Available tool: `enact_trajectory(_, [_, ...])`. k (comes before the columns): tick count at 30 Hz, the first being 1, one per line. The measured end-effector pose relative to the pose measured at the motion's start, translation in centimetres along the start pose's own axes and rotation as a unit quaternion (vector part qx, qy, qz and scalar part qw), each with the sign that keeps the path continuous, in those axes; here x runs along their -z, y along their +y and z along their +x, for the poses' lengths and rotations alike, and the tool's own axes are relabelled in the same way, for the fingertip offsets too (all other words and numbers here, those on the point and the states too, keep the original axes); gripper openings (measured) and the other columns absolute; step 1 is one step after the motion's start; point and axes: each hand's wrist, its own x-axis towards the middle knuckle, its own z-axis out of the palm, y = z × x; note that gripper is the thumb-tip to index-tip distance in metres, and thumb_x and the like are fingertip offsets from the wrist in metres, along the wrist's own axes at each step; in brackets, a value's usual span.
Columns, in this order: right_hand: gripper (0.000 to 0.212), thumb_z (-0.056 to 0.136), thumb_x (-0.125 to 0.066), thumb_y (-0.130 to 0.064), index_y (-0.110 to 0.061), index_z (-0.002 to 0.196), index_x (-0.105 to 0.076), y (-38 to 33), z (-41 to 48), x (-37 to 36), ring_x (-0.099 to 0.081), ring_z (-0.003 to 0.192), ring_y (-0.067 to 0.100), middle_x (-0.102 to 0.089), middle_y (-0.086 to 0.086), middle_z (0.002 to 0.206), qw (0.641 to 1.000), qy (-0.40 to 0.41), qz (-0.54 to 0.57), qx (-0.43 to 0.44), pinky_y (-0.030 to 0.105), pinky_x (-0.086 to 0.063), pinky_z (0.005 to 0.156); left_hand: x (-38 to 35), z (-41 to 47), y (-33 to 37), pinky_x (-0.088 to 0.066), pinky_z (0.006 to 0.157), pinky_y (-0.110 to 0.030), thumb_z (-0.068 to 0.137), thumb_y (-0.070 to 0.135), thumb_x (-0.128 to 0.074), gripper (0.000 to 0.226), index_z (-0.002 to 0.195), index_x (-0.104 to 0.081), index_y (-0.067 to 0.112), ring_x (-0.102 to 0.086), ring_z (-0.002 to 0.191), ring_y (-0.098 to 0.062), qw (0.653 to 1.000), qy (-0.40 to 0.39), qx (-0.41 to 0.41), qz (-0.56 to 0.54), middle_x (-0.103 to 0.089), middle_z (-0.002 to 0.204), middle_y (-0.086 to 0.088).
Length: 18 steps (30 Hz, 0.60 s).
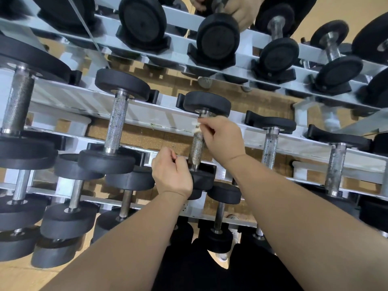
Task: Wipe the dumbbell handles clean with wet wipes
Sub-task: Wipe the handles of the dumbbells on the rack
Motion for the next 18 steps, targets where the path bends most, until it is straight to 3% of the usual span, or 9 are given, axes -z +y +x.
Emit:
enact_trajectory(3, [0.026, 0.096, -0.054, -0.029, -0.019, 0.102, -0.077, 0.2, -3.4, 0.0, -0.066, 0.083, 0.023, -0.071, 0.001, 0.086, 0.994, -0.063, 0.002, 0.093, 0.033, -0.055, 0.076, 0.1, 0.0, 0.1, -0.026, 0.062, -0.036, 0.075, 0.041, -0.027, 0.024, 0.071, -0.032, 0.018, -0.039, 0.072, -0.030, 1.000, 0.005, -0.002, 0.006, -0.039, 0.069, 0.000])
enact_trajectory(6, [0.022, 0.095, -0.057, -0.025, -0.019, 0.102, -0.077, 0.7, -3.9, -0.1, -0.066, 0.078, 0.025, -0.068, 0.001, 0.082, 0.986, -0.098, -0.008, 0.137, 0.037, -0.057, 0.071, 0.2, -0.1, 0.4, -0.025, 0.063, -0.036, 0.075, 0.041, -0.028, 0.025, 0.070, -0.032, 0.017, -0.038, 0.072, -0.029, 1.000, 0.001, 0.003, 0.001, -0.039, 0.070, -0.001])
enact_trajectory(9, [0.030, 0.100, -0.044, -0.035, -0.023, 0.108, -0.070, 0.2, -1.4, -0.1, -0.063, 0.084, 0.027, -0.067, 0.003, 0.092, 0.993, -0.077, -0.023, 0.086, 0.041, -0.053, 0.074, 0.4, 0.3, 0.2, -0.026, 0.062, -0.037, 0.078, 0.034, -0.032, 0.020, 0.071, -0.033, 0.015, -0.035, 0.069, -0.024, 1.000, -0.012, 0.017, 0.005, -0.038, 0.070, -0.001])
enact_trajectory(13, [0.017, 0.101, -0.052, -0.023, -0.023, 0.112, -0.065, -0.3, 0.6, -0.6, -0.060, 0.085, 0.027, -0.065, 0.004, 0.098, 0.998, 0.001, 0.055, -0.039, 0.034, -0.047, 0.075, 1.0, 1.2, -0.6, -0.028, 0.064, -0.040, 0.082, 0.026, -0.036, 0.013, 0.073, -0.031, 0.018, -0.031, 0.067, -0.022, 0.998, -0.038, 0.056, -0.006, -0.035, 0.072, 0.000])
enact_trajectory(16, [0.015, 0.100, -0.054, -0.018, -0.021, 0.108, -0.066, 0.1, -1.7, -1.2, -0.060, 0.090, 0.021, -0.065, -0.004, 0.102, 0.993, -0.040, 0.107, -0.008, 0.028, -0.042, 0.075, 1.0, 1.4, -0.8, -0.028, 0.064, -0.039, 0.083, 0.027, -0.037, 0.014, 0.073, -0.030, 0.019, -0.029, 0.067, -0.020, 0.997, -0.040, 0.067, -0.029, -0.034, 0.073, -0.001])
enact_trajectory(18, [0.013, 0.099, -0.055, -0.016, -0.018, 0.106, -0.065, 0.9, -3.9, -1.5, -0.061, 0.092, 0.022, -0.068, -0.001, 0.101, 0.990, -0.068, 0.112, 0.053, 0.034, -0.047, 0.079, 1.0, 1.3, -0.8, -0.028, 0.063, -0.039, 0.083, 0.027, -0.037, 0.015, 0.073, -0.031, 0.017, -0.030, 0.067, -0.019, 0.996, -0.040, 0.070, -0.024, -0.035, 0.074, -0.002])
